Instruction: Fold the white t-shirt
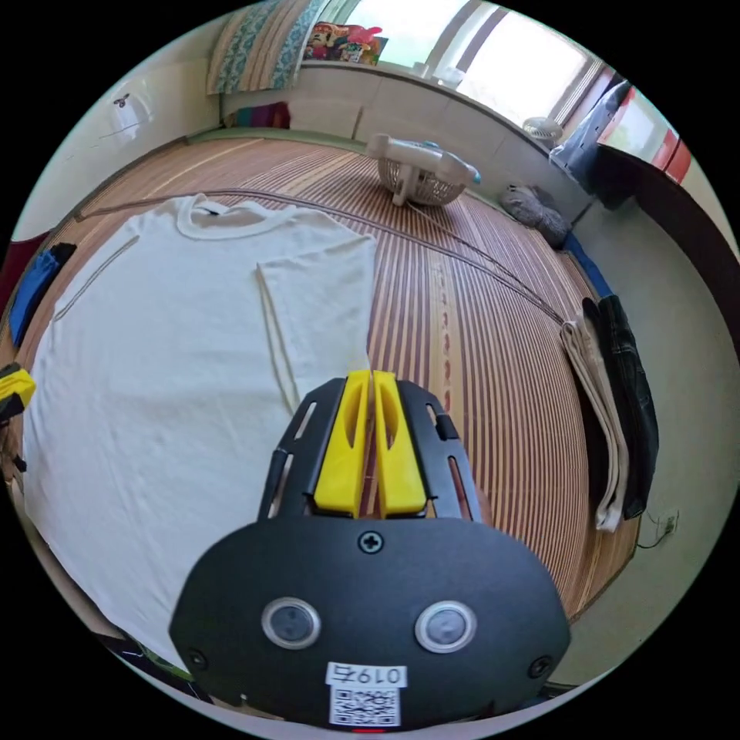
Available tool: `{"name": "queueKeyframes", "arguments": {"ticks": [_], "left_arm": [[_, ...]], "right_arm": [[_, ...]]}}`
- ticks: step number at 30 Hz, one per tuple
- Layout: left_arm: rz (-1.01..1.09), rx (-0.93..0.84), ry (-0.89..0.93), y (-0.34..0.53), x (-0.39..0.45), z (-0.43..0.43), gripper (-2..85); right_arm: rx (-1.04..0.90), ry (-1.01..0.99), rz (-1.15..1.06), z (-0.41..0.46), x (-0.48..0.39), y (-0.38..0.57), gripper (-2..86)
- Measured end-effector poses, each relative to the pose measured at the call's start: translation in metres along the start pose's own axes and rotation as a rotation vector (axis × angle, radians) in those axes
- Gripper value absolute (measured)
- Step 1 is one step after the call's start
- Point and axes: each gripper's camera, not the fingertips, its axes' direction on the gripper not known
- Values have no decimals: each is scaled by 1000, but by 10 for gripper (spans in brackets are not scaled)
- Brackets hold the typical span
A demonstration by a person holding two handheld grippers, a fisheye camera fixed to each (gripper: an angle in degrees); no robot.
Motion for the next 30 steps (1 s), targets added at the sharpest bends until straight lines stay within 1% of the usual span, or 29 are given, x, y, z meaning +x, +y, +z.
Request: {"name": "queueKeyframes", "arguments": {"ticks": [4, 5, 7, 8, 10, 12, 14, 16, 18, 21, 25, 27, 29, 30], "left_arm": [[-6, 11, -5, 4, 3, -9, 11], [-7, 14, -10, 6, 4, -12, 11], [-8, 18, -42, 8, 5, -18, 11], [-7, 29, -88, 10, 5, -25, 11], [-11, 62, -177, 12, 5, -40, 11], [-37, 114, -292, 17, 1, -63, 11], [-80, 120, -359, 22, -4, -73, 11], [-133, 83, -356, 26, -10, -75, 11], [-206, 62, -242, 33, -18, -74, 11], [-255, 50, -139, 40, -22, -76, 11], [-292, 16, -212, 47, -21, -83, 11], [-314, 5, -232, 53, -18, -87, 11], [-326, -20, -225, 57, -15, -86, 11], [-327, -42, -234, 59, -11, -86, 10]], "right_arm": [[85, -26, 40, -32, 8, 14, -9], [79, -30, 40, -37, 8, 18, -9], [-3, -35, -7, -34, 4, 24, -10], [-17, -15, -20, -38, 3, 30, -10], [32, -19, 5, -62, 4, 42, -10], [116, -85, 28, -102, -3, 59, -10], [160, -113, 1, -124, -17, 70, -10], [177, -103, -49, -138, -33, 75, -9], [184, -156, -73, -149, -39, 71, -9], [174, -205, -9, -155, -23, 56, -7], [77, -133, 68, -148, 1, 53, -6], [-11, -37, 103, -142, 15, 67, -6], [-80, -6, 100, -144, 22, 83, -6], [-76, -23, 96, -155, 25, 97, -6]]}}
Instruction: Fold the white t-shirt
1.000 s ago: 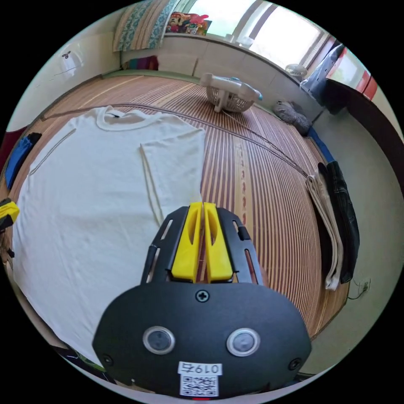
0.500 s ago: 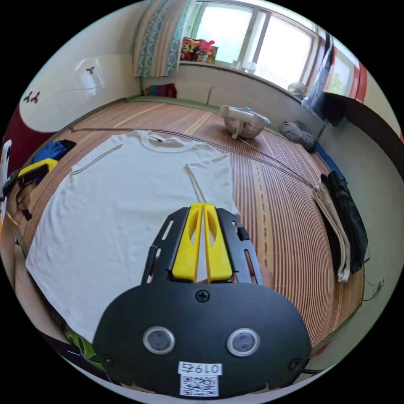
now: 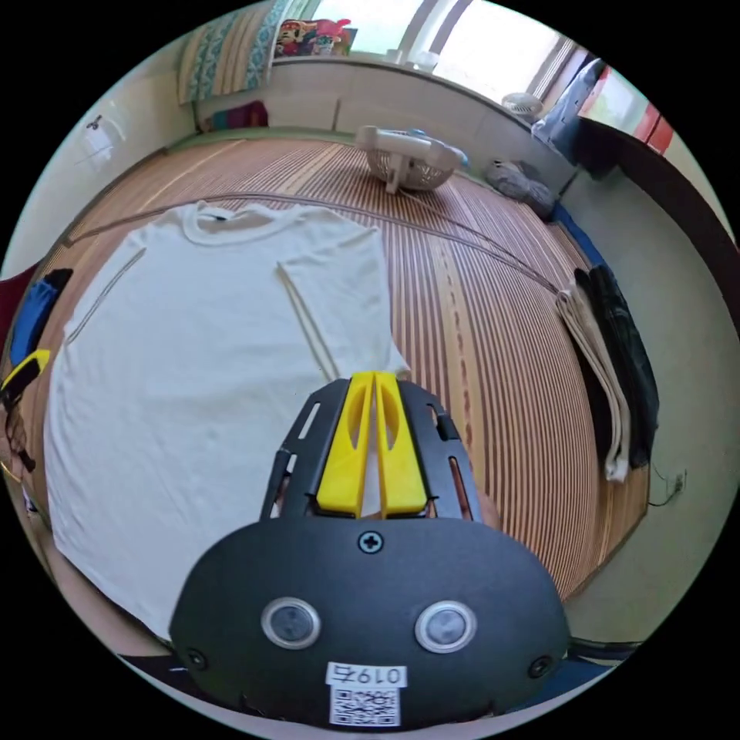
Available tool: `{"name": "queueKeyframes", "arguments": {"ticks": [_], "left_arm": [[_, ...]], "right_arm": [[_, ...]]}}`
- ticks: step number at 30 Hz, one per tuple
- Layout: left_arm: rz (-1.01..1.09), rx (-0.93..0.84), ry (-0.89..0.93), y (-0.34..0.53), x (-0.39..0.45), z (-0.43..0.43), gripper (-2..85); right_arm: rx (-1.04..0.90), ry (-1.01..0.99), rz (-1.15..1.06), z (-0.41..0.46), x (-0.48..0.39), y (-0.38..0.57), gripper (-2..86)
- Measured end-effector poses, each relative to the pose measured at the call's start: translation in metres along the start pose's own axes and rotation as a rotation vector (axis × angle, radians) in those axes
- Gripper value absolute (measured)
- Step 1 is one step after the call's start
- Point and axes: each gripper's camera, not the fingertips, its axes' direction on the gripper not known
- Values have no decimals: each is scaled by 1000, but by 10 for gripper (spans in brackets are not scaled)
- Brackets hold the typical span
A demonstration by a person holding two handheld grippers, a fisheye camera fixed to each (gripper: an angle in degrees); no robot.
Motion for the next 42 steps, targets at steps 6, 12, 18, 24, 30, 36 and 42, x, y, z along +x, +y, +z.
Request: {"name": "queueKeyframes", "arguments": {"ticks": [6, 12, 18, 24, 30, 36, 42], "left_arm": [[161, 35, -193, 25, 45, -20, 9], [254, 69, -193, 81, 84, -50, 9], [309, 91, -30, 157, 136, -95, 11], [274, 170, -243, 261, 181, -135, 11], [129, 211, -260, 322, 172, -168, 12], [158, 241, -215, 375, 173, -187, 18], [66, 287, -273, 399, 153, -209, 50]], "right_arm": [[81, -29, 95, -85, 24, 102, 2], [147, -114, 64, -165, 32, 231, 15], [236, -94, 26, -203, 32, 316, 19], [291, -249, 108, -220, 63, 353, 17], [273, -136, 193, -240, 101, 374, 13], [271, -264, 113, -270, 142, 411, 59], [199, -321, 55, -287, 198, 402, 90]]}}
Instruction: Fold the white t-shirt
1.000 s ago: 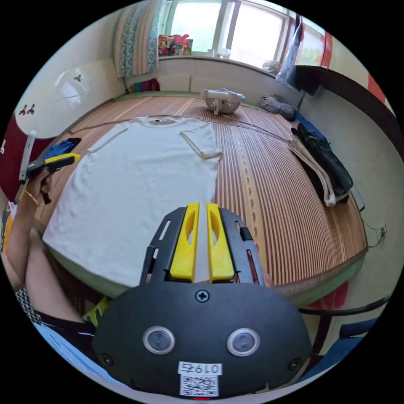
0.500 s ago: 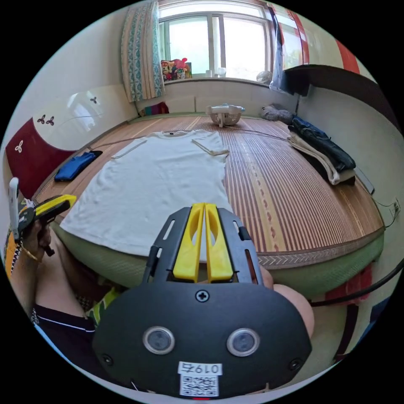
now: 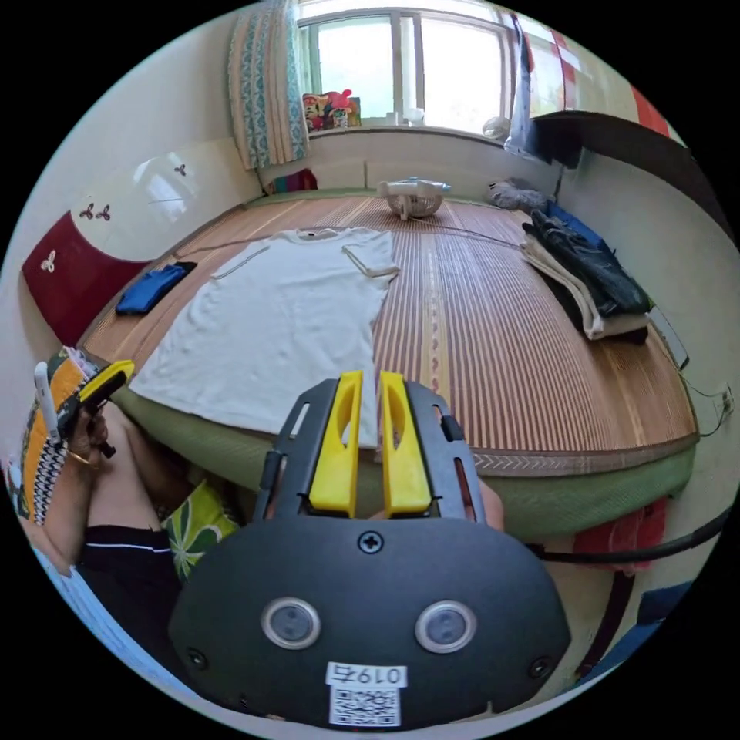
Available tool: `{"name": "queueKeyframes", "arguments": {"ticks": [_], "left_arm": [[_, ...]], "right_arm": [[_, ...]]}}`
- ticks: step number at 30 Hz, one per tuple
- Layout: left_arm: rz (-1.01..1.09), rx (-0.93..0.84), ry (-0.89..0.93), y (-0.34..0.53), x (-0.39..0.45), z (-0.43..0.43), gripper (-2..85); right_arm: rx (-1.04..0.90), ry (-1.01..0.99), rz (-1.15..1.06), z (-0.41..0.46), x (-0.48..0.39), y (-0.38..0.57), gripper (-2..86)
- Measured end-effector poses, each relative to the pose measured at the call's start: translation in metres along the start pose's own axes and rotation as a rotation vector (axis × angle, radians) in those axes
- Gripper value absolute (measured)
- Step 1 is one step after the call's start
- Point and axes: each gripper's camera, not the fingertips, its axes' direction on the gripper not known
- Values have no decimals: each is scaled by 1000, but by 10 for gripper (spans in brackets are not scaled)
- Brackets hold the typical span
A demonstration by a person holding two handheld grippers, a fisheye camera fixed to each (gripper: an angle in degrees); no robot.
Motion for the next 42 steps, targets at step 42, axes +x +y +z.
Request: {"name": "queueKeyframes", "arguments": {"ticks": [42], "left_arm": [[-334, -264, 238, 65, -124, 12, 18]], "right_arm": [[-161, -109, 53, 7, 61, 83, 136]]}}
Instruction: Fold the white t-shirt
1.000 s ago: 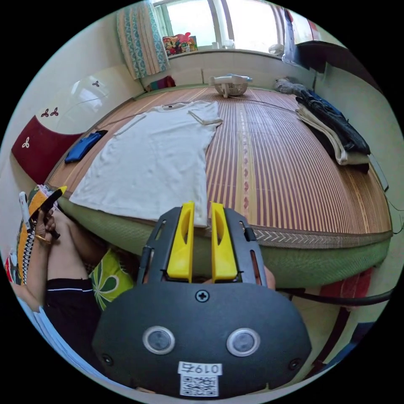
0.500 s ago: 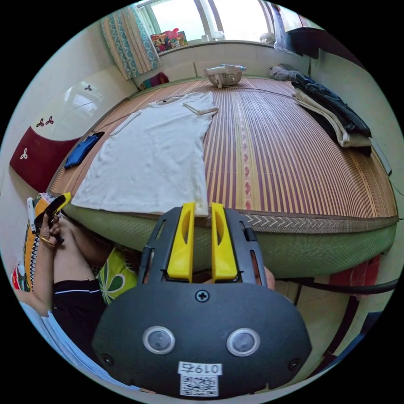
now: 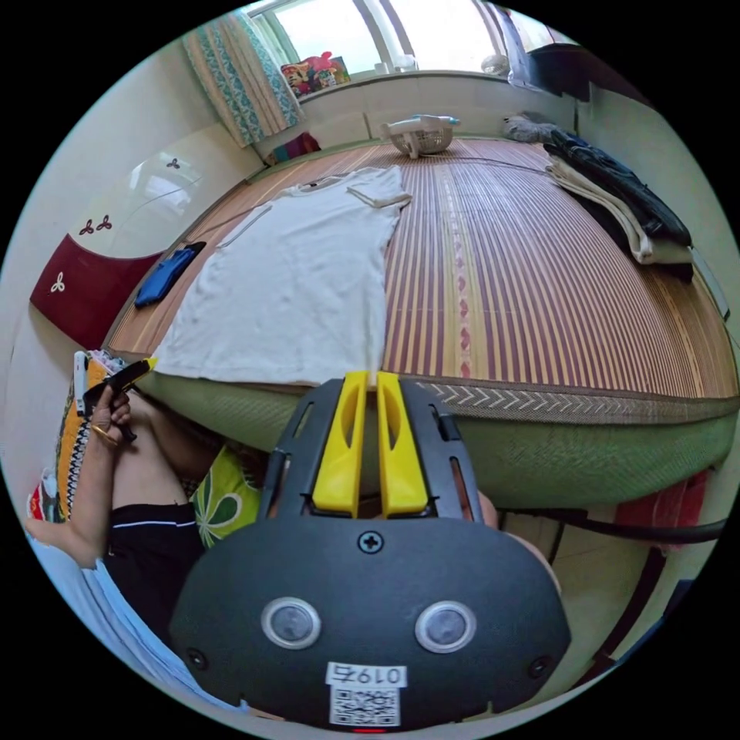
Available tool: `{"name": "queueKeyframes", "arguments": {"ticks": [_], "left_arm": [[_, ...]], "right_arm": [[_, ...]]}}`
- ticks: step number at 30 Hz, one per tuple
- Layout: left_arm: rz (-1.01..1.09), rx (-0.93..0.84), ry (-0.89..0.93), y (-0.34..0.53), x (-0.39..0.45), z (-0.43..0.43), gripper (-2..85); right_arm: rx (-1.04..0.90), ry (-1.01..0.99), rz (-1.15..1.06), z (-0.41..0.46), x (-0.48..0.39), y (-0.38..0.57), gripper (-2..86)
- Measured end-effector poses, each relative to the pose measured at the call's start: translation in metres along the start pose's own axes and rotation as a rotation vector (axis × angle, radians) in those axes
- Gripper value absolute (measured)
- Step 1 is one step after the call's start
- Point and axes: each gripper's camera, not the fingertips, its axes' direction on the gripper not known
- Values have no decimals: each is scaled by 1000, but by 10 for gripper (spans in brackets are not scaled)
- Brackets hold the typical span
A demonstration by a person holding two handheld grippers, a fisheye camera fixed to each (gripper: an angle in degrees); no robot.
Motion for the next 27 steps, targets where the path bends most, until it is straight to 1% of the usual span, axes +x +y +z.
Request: {"name": "queueKeyframes", "arguments": {"ticks": [4, 7, 14, 19, 23, 25, 27], "left_arm": [[7, 22, 2, -2, 2, -10, 13], [12, 29, -14, -3, 6, -14, 11], [56, -50, -121, -10, 30, 3, 9], [65, -82, -124, -11, 45, 4, 9], [41, -60, -156, -7, 55, -11, 9], [51, -37, -178, -4, 63, -17, 10], [140, -1, -177, 0, 86, -23, 11]], "right_arm": [[-6, -29, -37, -1, -8, 7, 131], [-17, -10, -26, 2, -12, 12, 125], [-53, 17, -16, 19, -29, 20, 105], [-48, 23, -21, 25, -47, 31, 85], [36, 114, -52, 13, -73, 44, 63], [102, 178, -125, 6, -96, 53, 52], [179, 262, -271, 4, -137, 69, 47]]}}
